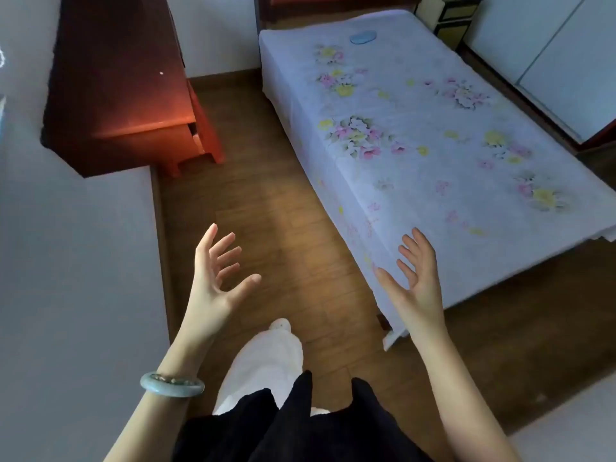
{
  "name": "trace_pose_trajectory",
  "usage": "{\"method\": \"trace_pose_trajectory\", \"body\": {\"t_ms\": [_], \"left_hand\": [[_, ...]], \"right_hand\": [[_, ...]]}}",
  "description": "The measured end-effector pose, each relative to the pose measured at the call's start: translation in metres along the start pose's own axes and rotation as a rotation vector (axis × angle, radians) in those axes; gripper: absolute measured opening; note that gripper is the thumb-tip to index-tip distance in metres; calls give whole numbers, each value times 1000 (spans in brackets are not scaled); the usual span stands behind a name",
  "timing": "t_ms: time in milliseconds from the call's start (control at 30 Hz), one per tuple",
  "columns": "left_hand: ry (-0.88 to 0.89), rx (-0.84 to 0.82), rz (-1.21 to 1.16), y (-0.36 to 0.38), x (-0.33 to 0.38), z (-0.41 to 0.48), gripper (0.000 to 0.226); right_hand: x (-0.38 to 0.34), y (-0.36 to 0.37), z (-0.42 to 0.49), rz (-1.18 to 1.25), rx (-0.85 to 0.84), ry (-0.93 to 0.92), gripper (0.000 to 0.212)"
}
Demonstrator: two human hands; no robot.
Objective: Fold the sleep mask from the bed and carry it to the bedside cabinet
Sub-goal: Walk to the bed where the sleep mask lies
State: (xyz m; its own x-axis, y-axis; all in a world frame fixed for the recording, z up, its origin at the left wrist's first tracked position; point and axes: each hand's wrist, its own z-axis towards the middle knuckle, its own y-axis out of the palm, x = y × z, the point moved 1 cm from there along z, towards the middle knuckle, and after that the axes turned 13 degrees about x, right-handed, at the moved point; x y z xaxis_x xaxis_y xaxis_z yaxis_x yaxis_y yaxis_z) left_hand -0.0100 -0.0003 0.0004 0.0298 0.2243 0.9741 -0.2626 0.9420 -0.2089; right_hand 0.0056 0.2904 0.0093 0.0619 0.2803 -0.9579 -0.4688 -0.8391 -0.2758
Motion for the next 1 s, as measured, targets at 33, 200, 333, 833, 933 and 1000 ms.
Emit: {"method": "trace_pose_trajectory", "body": {"t_ms": [33,200,333,833,933,1000], "left_hand": [[1,1,-12,1,-1,19,97],[-12,-13,-33,8,7,119,97],[-3,-39,-39,16,17,189,97],[4,14,-16,108,7,444,92],[1,29,-15,133,11,506,92],[-2,65,-20,145,15,545,92]], "right_hand": [[-2,9,14,-3,16,0,77],[-18,60,88,18,34,-8,75],[-33,95,145,60,69,-30,73],[-37,215,414,91,35,-46,74],[-42,241,483,112,3,-40,74],[-48,258,527,130,-10,-40,74]]}}
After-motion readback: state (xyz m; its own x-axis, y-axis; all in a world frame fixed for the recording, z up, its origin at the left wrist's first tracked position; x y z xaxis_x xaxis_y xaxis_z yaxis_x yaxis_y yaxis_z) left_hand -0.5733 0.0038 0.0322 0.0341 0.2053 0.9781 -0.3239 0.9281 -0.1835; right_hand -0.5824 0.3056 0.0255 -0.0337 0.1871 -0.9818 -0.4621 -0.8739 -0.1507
